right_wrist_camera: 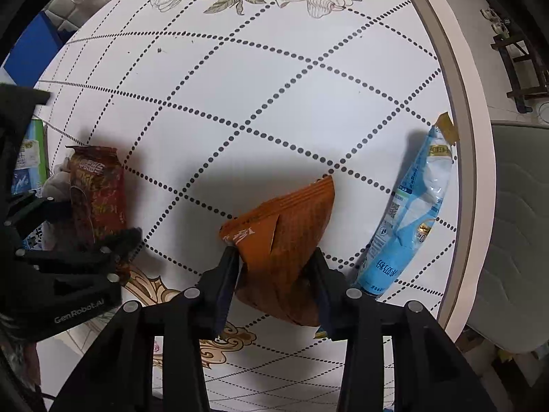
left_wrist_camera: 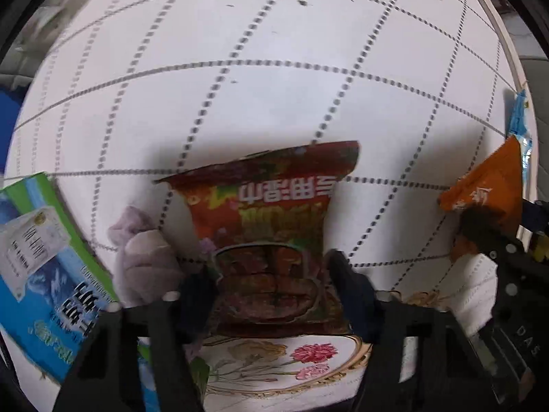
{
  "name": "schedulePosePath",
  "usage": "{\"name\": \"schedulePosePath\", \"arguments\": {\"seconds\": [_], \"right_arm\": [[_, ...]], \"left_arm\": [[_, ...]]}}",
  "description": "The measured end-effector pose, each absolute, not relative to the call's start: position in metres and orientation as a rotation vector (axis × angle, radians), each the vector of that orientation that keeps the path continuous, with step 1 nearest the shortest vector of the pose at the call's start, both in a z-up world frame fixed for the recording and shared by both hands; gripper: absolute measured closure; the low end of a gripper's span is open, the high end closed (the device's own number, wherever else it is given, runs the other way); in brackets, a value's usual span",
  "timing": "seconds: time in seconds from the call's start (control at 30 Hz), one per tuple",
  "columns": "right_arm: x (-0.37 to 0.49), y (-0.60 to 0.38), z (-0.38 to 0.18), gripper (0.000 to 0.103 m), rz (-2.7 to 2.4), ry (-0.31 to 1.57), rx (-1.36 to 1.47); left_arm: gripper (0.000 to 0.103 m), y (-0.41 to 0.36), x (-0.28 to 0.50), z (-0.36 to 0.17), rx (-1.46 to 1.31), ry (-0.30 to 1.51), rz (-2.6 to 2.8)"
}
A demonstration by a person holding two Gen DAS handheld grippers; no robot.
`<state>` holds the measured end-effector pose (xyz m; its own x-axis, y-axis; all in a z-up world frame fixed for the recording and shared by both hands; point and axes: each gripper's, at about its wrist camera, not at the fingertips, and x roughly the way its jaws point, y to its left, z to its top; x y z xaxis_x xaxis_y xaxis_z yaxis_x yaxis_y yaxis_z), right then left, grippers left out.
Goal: Organize soft objects
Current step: 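Carry both snack bags over the box and release them inside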
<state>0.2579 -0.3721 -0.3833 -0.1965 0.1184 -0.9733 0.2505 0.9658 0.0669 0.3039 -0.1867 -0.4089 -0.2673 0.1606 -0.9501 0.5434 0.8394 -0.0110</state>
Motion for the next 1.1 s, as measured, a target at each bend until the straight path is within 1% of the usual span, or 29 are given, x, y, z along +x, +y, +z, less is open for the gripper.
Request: {"name": "schedulePosePath", "arguments": {"seconds": [0.1,0.2,0.27,0.43,0.47,0.57,0.6,0.67,0.7,0.77,0.9,1.1], "right_arm": [[0.254,-0.372,-0.379,0.064,-0.147,1.77,0.28],[0.255,-0.358,-0.365,0.067,-0.169,1.739,0.328],[0.245,-0.355,-0.342,0.067,-0.156,1.696,0.384],[0.24,-0.331,-0.282,0.067,-0.091,1.593,0.397],[0.242,-0.321,-0.269,0.067,-0.076,1.575,0.394],[0.247,-0.28,-0.232,0.067,-0.012,1.517,0.379],[0.25,-0.264,-0.221,0.067,0.01,1.501,0.375],[0.254,-0.222,-0.203,0.067,0.067,1.47,0.365],[0.261,-0.2,-0.203,0.067,0.083,1.463,0.362],[0.265,-0.159,-0.192,0.067,0.136,1.455,0.352],[0.277,-0.077,-0.203,0.067,0.197,1.493,0.314],[0.293,-0.003,-0.242,0.067,0.159,1.587,0.234]], "left_arm": [[0.058,-0.171,0.296,-0.399,0.451,1.812,-0.389],[0.059,-0.159,0.286,-0.381,0.389,1.757,-0.367],[0.059,-0.147,0.282,-0.362,0.33,1.714,-0.364],[0.059,-0.106,0.266,-0.299,0.196,1.593,-0.36],[0.059,-0.093,0.263,-0.286,0.172,1.571,-0.36],[0.059,-0.056,0.299,-0.239,0.134,1.51,-0.358],[0.059,-0.038,0.298,-0.224,0.128,1.485,-0.351],[0.059,-0.007,0.303,-0.208,0.122,1.466,-0.329],[0.059,0.009,0.305,-0.202,0.115,1.462,-0.316],[0.059,0.052,0.311,-0.198,0.098,1.462,-0.27],[0.059,0.121,0.328,-0.203,0.107,1.474,-0.162],[0.059,0.201,0.369,-0.263,0.046,1.585,-0.054]]}}
